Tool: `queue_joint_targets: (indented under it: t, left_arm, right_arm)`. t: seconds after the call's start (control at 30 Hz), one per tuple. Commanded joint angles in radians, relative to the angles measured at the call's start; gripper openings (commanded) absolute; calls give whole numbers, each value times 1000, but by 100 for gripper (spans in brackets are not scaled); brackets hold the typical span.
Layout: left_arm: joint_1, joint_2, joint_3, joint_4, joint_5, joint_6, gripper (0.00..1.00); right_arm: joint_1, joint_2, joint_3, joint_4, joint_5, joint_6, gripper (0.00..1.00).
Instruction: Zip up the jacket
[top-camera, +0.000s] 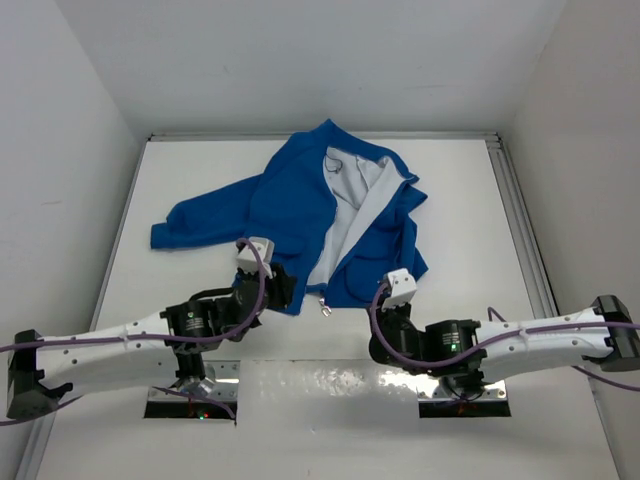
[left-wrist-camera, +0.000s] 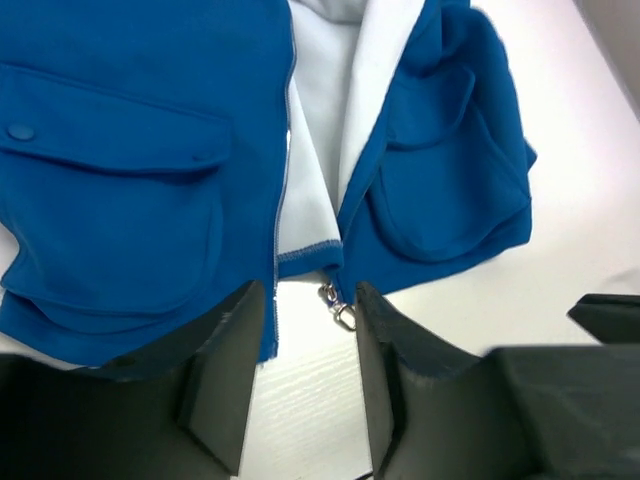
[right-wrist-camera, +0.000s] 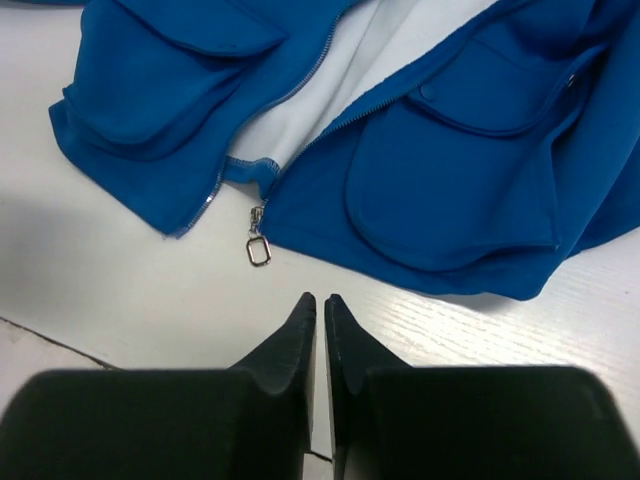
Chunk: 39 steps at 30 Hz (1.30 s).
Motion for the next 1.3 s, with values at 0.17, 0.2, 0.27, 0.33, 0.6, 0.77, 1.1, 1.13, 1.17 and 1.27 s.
queue_joint_targets:
  t: [0.17, 0.2, 0.27, 0.33, 0.6, 0.77, 1.1, 1.13, 1.17, 1.27]
  left_arm:
    - [0, 88, -1, -51, 23, -44, 0]
    - [1, 109, 2, -89, 12, -55, 0]
    - [0, 126, -7, -112, 4, -85, 0]
    - [0, 152, -12, -129, 6, -110, 0]
    - [1, 249, -13, -137, 9, -125, 20]
    - [84, 289, -41, -36, 114, -66, 26]
    - [178, 437, -22, 53, 297, 33, 39]
    - [178, 447, -26, 63, 305, 33, 39]
    - [178, 468, -26, 69, 319, 34, 39]
    - [178, 491, -30, 60, 282, 21, 36]
  right_arm:
    - [83, 16, 5, -23, 6, 104, 6]
    - [83, 28, 8, -22, 6, 103, 7]
    - [83, 39, 7, 6, -8, 77, 9]
    - [83, 51, 5, 18, -26, 72, 12]
    - [81, 39, -85, 173, -46, 37, 0]
    - [81, 37, -105, 182, -72, 64, 0]
    - [81, 66, -140, 242, -97, 75, 2]
    - [83, 69, -131, 224, -100, 84, 3]
    - [81, 69, -130, 219, -99, 90, 4]
    - [81, 74, -140, 236, -94, 83, 4]
